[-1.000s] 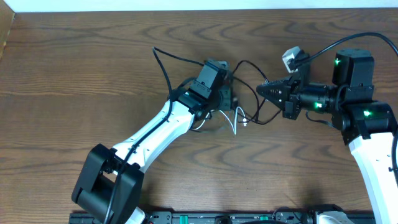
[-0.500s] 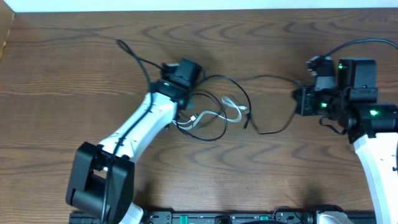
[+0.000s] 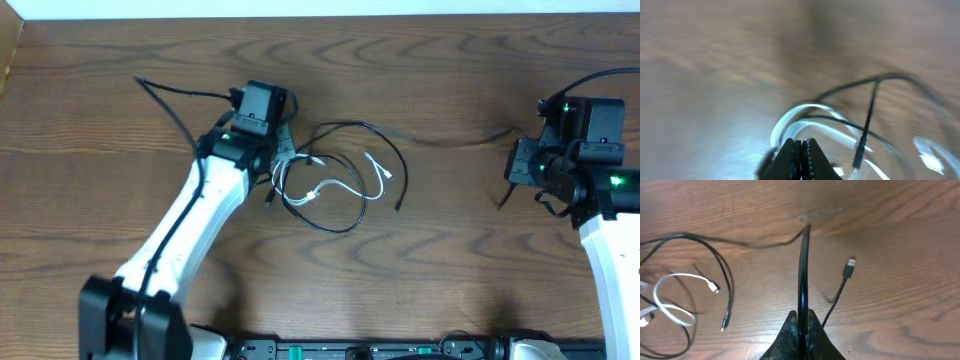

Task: Untangle cables
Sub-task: 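Pull the black cable far right with the right gripper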

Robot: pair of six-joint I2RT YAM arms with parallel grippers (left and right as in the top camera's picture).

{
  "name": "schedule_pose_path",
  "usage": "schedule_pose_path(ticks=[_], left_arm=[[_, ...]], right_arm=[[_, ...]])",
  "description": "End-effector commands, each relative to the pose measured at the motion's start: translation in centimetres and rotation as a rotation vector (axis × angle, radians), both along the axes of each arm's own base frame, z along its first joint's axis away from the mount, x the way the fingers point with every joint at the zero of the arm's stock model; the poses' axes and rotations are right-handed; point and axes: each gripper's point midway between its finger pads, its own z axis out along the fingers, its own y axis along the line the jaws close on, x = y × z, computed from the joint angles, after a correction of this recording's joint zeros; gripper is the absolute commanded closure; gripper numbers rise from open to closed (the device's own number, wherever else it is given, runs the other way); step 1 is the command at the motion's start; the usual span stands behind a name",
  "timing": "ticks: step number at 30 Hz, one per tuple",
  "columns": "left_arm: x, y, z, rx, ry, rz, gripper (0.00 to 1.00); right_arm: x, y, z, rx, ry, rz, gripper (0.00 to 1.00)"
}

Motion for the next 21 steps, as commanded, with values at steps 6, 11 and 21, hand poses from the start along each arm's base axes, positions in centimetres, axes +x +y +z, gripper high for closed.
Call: schedule_pose_path(ticks=[6, 11, 21], left_arm=[[-1.8, -6.2, 7.6, -0.266, -0.168, -0.301, 0.92], [-3.4, -5.7, 5.3, -0.242, -0.051, -0.288, 0.92], [-6.7, -4.5, 0.1, -0.187, 0.216, -0.256, 0.92]], right_arm=[[-0.2, -0.5, 0.7, -0.002, -0.016, -0.038, 0.99], [-0.4, -2.4, 0.7, -0.034, -0.016, -0.183, 0.99], [3.3, -8.7, 5.4, -0.095, -0.294, -0.428, 0.99]])
